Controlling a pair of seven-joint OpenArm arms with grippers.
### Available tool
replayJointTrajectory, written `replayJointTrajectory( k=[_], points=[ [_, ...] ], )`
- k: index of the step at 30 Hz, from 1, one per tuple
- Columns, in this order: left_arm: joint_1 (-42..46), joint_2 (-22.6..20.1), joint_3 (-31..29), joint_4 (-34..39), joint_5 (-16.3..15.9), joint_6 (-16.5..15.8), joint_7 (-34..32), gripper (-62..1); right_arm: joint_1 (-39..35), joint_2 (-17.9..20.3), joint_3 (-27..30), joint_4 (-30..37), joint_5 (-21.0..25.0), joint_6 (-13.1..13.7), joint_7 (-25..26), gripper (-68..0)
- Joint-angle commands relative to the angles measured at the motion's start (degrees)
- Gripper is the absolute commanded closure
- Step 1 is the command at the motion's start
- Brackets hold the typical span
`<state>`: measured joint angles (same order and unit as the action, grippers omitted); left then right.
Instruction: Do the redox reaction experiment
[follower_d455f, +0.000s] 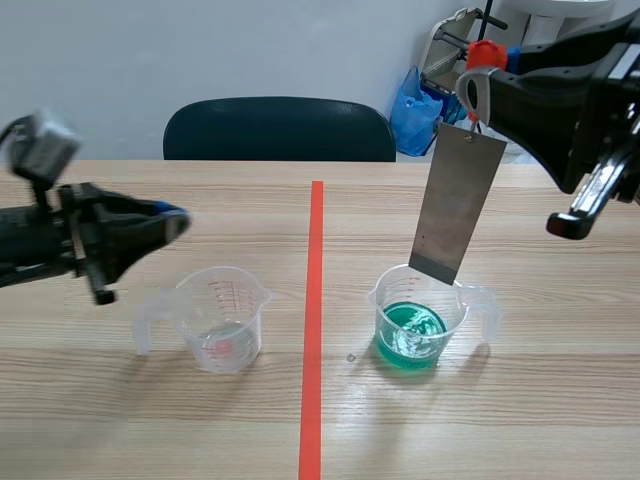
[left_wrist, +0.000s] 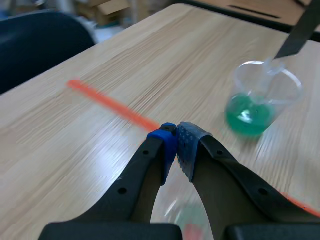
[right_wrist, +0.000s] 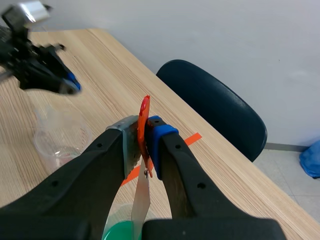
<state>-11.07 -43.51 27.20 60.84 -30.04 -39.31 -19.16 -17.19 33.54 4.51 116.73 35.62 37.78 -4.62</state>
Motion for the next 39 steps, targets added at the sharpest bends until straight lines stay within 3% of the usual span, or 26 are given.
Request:
replayJointTrajectory(
  k=[1, 5, 8, 15, 21, 27, 33, 35, 39],
  points=[
    [6.4, -2.1, -3.4, 0.8, -0.4, -0.5, -2.8, -2.7, 0.5, 0.5, 0.7, 0.7, 1.1, -0.2, 0.7, -0.6],
    [23.3, -6.1, -14.6, 0.8, -0.2, -0.5, -8.7, -2.7, 0.5, 0.5, 0.7, 0.7, 1.1, -0.2, 0.7, -0.6],
    [36.2, -6.1, -23.0, 0.8, 2.2, -0.5, -14.7, -2.7, 0.5, 0.5, 0.7, 0.7, 1.1, -0.2, 0.7, -0.6],
    [60.3, -0.8, -36.6, 0.7, 16.6, 2.3, -33.6, -2.7, 0.5, 0.5, 0.7, 0.7, 1.1, -0.2, 0.7, -0.6],
    [72.9, 7.9, -43.7, 0.7, 30.4, 12.5, -48.5, -2.7, 0.5, 0.5, 0.7, 0.7, 1.1, -0.2, 0.7, -0.6],
    [78.4, 14.6, -46.9, 0.7, 40.3, 19.7, -60.8, -2.8, 0.5, 0.5, 0.7, 0.7, 1.1, -0.2, 0.7, -0.6],
    [82.6, 17.4, -47.6, 0.7, 42.1, 27.1, -66.5, -4.2, 0.5, 0.5, 0.7, 0.7, 1.1, -0.2, 0.7, -0.6],
    [84.0, 18.1, -47.7, 0.7, 41.7, 28.8, -67.3, -11.3, 0.5, 0.5, 0.7, 0.7, 1.1, -0.2, 0.7, -0.6],
    [86.2, 19.6, -48.0, 0.7, 41.4, 29.4, -69.0, -32.3, 0.5, 0.5, 0.7, 0.7, 1.1, -0.2, 0.7, -0.6]
  ],
)
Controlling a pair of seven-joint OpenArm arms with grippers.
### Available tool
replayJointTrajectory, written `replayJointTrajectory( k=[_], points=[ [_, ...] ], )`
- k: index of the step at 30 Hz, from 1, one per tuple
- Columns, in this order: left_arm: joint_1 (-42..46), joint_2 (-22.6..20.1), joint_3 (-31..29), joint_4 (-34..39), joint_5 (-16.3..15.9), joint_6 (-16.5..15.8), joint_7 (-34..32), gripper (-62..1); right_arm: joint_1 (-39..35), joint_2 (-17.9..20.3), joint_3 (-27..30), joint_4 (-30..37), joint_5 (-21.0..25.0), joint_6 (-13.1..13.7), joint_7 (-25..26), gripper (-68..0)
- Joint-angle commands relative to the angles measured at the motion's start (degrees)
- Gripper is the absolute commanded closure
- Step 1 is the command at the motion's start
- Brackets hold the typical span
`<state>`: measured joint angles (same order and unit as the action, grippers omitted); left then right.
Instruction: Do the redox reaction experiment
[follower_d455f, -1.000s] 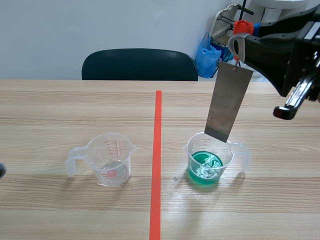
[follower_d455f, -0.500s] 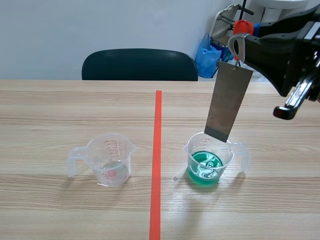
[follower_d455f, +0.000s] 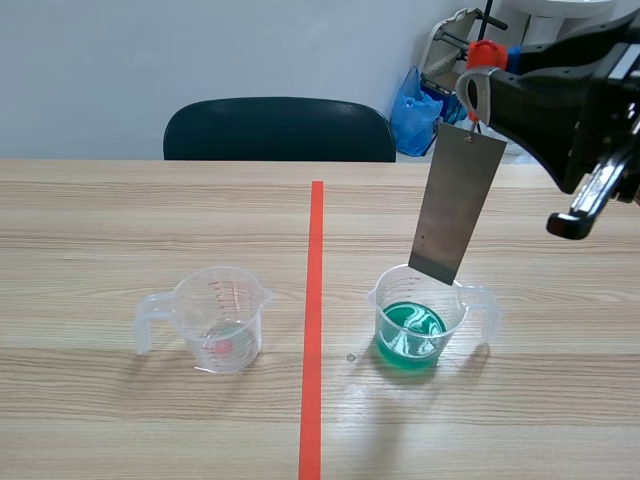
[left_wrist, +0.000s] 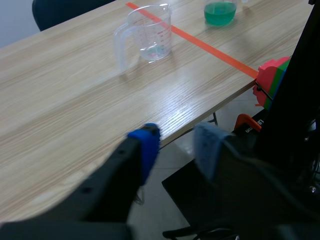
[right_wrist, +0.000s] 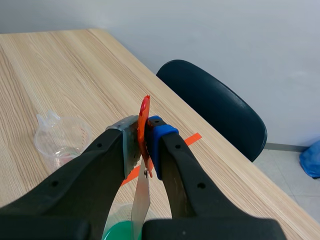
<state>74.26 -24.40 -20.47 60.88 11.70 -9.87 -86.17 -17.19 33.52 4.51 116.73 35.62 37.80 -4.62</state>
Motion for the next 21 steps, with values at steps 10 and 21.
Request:
replayJointTrajectory(
  k=[10, 21],
  points=[
    [1.2, 1.4, -0.3, 0.7, -5.5, 0.3, -2.3, -62.3, 0.5, 0.6, 0.7, 0.7, 1.1, -0.2, 0.7, -0.6],
    [1.2, 1.5, -0.3, 0.7, -9.6, 0.2, -2.9, -62.3, 0.5, 0.6, 0.7, 0.7, 1.1, -0.2, 0.7, -0.6]
  ],
)
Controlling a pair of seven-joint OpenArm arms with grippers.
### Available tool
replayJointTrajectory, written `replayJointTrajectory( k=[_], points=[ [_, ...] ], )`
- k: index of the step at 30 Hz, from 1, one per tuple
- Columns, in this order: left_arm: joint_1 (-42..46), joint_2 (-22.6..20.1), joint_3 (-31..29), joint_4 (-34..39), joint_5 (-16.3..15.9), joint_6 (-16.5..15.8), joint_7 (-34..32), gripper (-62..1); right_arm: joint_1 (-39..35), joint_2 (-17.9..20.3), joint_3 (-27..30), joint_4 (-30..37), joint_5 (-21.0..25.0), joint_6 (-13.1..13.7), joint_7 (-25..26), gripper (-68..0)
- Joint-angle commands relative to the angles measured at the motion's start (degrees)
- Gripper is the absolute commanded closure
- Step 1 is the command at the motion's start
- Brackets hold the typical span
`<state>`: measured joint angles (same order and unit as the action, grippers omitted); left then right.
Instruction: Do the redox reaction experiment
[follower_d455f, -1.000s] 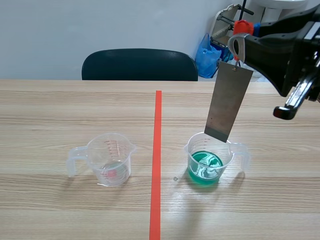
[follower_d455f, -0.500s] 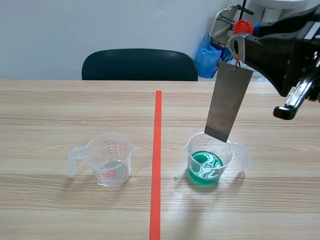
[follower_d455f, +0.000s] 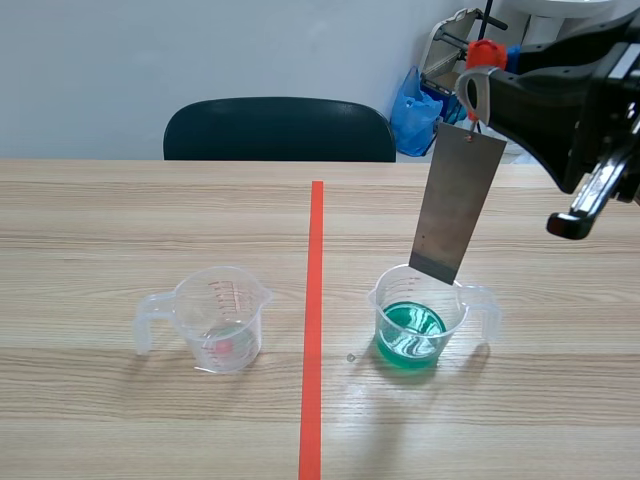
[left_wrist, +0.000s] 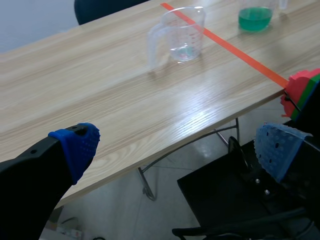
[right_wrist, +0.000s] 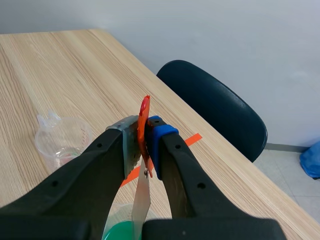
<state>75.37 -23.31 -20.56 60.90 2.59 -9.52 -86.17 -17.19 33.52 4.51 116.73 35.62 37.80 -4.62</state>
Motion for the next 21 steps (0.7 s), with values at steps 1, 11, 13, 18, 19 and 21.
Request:
replayJointTrajectory(
  k=[1, 11, 13, 18, 19, 21],
  points=[
    [0.1, 0.4, -0.3, 0.7, -1.0, -0.1, -2.9, -62.3, 0.5, 0.6, 0.7, 0.7, 1.1, -0.2, 0.7, -0.6],
    [0.1, 0.6, -0.3, 0.7, -1.6, -0.1, -2.9, -62.3, 0.5, 0.6, 0.7, 0.7, 1.1, -0.2, 0.7, -0.6],
    [0.1, 0.6, -0.3, 0.7, -1.6, -0.1, -2.9, -62.3, 0.5, 0.6, 0.7, 0.7, 1.1, -0.2, 0.7, -0.6],
    [0.1, 0.6, -0.3, 0.7, -1.6, -0.1, -2.9, -62.3, 0.5, 0.6, 0.7, 0.7, 1.1, -0.2, 0.7, -0.7],
    [0.1, 0.6, -0.3, 0.7, -1.6, -0.1, -2.9, -62.3, 0.5, 0.6, 0.7, 0.7, 1.1, -0.2, 0.7, -0.6],
    [0.1, 0.6, -0.3, 0.7, -1.6, -0.1, -2.9, -62.3, 0.5, 0.6, 0.7, 0.7, 1.1, -0.2, 0.7, -0.6]
  ],
)
